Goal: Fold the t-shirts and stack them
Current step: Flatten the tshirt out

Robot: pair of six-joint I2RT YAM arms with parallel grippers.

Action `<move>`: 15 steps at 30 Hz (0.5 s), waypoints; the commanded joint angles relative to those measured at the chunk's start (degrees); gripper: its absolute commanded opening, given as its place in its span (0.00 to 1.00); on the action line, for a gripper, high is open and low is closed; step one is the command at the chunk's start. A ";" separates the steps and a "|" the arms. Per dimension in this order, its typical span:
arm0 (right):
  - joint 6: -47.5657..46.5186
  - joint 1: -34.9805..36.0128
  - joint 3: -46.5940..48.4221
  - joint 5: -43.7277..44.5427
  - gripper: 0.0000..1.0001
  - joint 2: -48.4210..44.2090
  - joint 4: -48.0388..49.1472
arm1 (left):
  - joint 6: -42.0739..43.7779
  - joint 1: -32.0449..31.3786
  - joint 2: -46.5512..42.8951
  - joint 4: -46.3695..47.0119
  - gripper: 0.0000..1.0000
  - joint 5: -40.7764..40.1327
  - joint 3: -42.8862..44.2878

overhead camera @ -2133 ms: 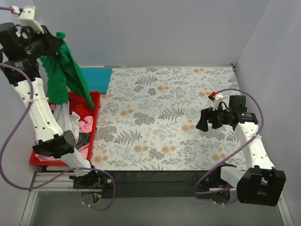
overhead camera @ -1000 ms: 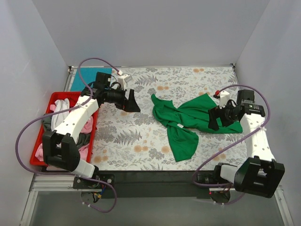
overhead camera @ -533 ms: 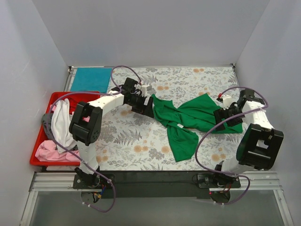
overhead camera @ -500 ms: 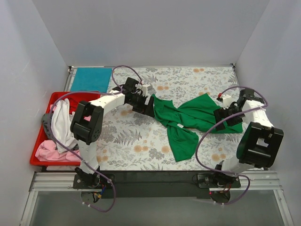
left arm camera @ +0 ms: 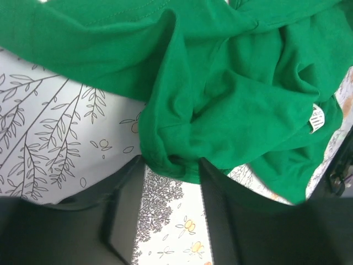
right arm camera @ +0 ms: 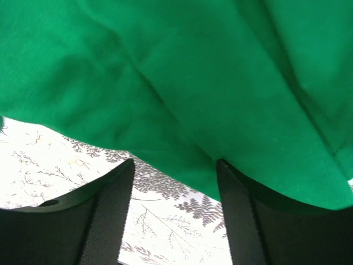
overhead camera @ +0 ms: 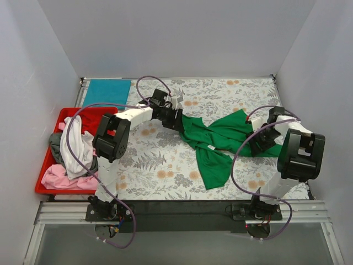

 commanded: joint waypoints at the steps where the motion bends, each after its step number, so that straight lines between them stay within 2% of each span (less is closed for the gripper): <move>1: -1.38 2.84 -4.70 0.04 0.65 -2.01 -0.80 | 0.32 -0.02 -1.45 0.88 0.40 0.01 -0.18; 2: -1.81 3.54 -5.49 0.65 0.62 -2.63 -0.88 | 0.68 0.07 -1.71 0.61 0.33 -0.52 -1.14; 3: -2.17 5.12 -7.41 1.00 0.60 -3.42 -1.15 | 0.85 0.68 -2.50 -0.35 0.10 -0.96 -1.68; 4: -2.60 6.00 -8.30 1.27 0.59 -5.26 -1.32 | 1.03 1.29 -3.12 -1.14 0.03 -1.05 -2.20; 5: -3.48 7.05 -9.53 1.62 0.59 -6.41 -1.67 | 1.29 2.00 -3.91 -2.02 0.00 -1.05 -3.78; 10: -6.65 13.82 -14.54 -2.50 0.54 -14.57 -9.22 | 6.56 9.28 -13.12 -8.87 0.00 -2.97 -11.07; 12: -8.83 14.18 -13.85 -7.68 0.53 -16.60 -14.38 | 9.71 13.32 -15.59 -11.85 0.00 -3.42 -13.45; 15: -10.52 13.49 -8.41 -14.37 0.55 -18.37 -20.29 | 15.08 15.18 -17.97 -17.64 0.00 -3.86 -12.85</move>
